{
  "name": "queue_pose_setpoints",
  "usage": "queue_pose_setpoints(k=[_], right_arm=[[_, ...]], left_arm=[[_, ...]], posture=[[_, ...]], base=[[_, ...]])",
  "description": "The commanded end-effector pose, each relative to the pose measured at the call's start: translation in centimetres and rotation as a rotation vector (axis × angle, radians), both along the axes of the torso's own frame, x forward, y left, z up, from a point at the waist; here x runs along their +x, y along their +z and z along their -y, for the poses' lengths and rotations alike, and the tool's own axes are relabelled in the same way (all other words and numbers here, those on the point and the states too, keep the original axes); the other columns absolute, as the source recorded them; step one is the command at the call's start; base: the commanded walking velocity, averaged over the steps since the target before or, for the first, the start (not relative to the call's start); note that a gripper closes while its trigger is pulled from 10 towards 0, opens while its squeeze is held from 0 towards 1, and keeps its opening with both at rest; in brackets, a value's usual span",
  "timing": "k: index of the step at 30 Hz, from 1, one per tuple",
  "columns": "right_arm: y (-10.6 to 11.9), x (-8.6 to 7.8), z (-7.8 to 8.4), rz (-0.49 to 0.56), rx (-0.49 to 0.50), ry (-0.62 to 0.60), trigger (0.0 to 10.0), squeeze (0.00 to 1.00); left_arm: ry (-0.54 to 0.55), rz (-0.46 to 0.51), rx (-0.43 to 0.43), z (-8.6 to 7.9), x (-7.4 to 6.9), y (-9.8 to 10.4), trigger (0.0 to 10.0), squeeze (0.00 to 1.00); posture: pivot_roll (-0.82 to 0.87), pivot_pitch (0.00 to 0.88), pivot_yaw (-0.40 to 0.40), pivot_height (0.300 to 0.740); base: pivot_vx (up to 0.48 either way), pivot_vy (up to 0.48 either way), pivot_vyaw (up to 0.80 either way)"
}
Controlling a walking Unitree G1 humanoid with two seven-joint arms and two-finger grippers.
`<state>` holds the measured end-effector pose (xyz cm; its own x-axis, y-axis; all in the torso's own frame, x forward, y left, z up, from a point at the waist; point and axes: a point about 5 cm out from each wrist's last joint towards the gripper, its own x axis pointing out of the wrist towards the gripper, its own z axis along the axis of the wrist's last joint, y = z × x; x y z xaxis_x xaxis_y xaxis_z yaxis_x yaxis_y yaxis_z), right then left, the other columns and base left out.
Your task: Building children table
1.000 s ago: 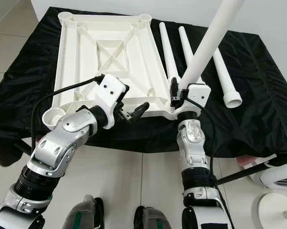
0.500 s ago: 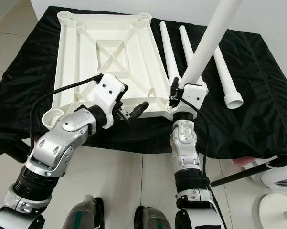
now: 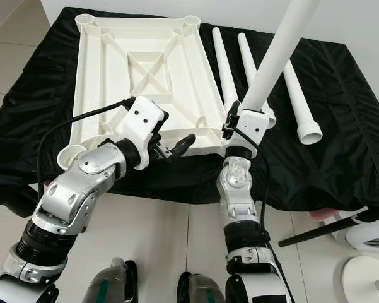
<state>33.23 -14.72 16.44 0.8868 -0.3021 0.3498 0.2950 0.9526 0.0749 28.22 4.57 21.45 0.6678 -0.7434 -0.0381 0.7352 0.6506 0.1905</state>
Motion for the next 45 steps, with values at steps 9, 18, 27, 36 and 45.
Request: queue_pose_setpoints(k=[9, 18, 27, 36, 45], right_arm=[[-3.9, -0.4, 0.2, -0.170, 0.020, -0.092, 10.0, 0.00], [-3.8, -0.4, -0.7, -0.151, 0.078, -0.077, 10.0, 0.00], [-3.6, -0.4, -0.1, -0.124, 0.101, -0.064, 10.0, 1.00], [-3.2, 0.0, 0.2, -0.115, 0.080, -0.032, 10.0, 0.00], [-2.1, 0.4, 0.2, -0.076, 0.020, 0.136, 10.0, 0.00]], left_arm=[[-0.011, -0.019, -0.004, -0.1, -0.5, -0.1, 10.0, 0.00], [-0.008, -0.022, -0.002, -0.2, -0.7, -0.2, 10.0, 0.00], [-0.014, -0.023, -0.005, -0.1, -0.7, -0.1, 10.0, 0.00], [-0.019, -0.026, -0.011, 0.1, -0.8, -0.2, 10.0, 0.00], [-0.036, -0.029, 0.010, 0.1, -0.8, -0.4, 10.0, 0.00]], posture=[[0.14, 0.159, -0.050, 0.740], [0.15, 0.149, -0.049, 0.740], [0.14, 0.139, -0.047, 0.740], [0.14, 0.135, -0.051, 0.740], [0.13, 0.135, -0.056, 0.740]], base=[[0.000, 0.000, 0.00], [0.000, 0.000, 0.00], [0.000, 0.000, 0.00], [0.000, 0.000, 0.00], [0.000, 0.000, 0.00]])
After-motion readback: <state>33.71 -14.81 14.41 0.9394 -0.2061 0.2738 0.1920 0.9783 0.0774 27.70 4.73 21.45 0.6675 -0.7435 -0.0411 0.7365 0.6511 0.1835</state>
